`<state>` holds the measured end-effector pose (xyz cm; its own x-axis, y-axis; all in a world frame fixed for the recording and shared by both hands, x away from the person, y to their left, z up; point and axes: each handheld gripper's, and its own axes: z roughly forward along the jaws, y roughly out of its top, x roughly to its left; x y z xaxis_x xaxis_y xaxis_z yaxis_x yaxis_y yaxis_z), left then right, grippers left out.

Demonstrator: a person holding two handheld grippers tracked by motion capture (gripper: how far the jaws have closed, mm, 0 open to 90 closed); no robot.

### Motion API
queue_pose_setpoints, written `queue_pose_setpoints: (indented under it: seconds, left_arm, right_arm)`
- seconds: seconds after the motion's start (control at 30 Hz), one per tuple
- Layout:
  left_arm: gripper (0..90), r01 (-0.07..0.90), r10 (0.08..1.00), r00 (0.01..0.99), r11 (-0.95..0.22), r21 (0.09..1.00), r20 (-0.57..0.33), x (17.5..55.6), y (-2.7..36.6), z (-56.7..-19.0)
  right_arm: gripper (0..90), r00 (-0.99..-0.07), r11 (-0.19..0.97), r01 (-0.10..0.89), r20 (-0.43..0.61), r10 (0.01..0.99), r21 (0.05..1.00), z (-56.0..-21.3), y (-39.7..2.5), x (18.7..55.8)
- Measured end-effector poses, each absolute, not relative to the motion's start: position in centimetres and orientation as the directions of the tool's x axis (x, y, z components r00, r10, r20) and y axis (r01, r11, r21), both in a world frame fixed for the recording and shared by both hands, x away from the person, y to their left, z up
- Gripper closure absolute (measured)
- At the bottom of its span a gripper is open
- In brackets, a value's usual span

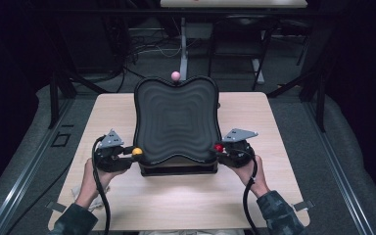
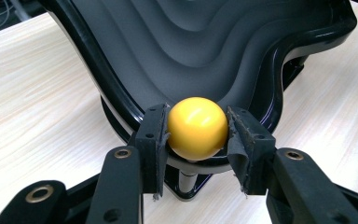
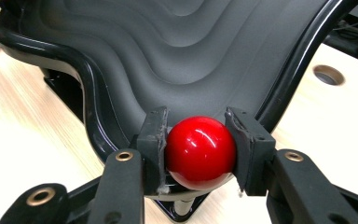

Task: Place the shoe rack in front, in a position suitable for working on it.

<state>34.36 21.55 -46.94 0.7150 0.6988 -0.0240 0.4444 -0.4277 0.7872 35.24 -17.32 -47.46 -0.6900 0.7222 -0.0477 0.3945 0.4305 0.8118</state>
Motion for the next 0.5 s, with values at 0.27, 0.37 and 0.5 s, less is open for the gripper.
queue_pose_setpoints:
  seconds: [0.27, 0.37, 0.5]
  left_arm:
    - [59.9, 0.469, 0.727, 0.686, -0.411, 0.782, -0.030, 34.9, 23.8, -46.9]
    - [59.9, 0.478, 0.737, 0.675, -0.408, 0.778, -0.028, 35.0, 24.7, -46.8]
    - [59.9, 0.490, 0.757, 0.653, -0.397, 0.776, -0.026, 34.8, 26.0, -46.8]
  right_arm:
    - [60.0, -0.717, 0.429, 0.392, -0.022, 0.697, 0.814, -47.5, -15.2, 36.3]
    - [60.1, -0.729, 0.422, 0.390, -0.006, 0.685, 0.818, -47.6, -14.7, 36.5]
    - [60.1, -0.747, 0.416, 0.385, 0.013, 0.665, 0.824, -47.7, -13.2, 36.9]
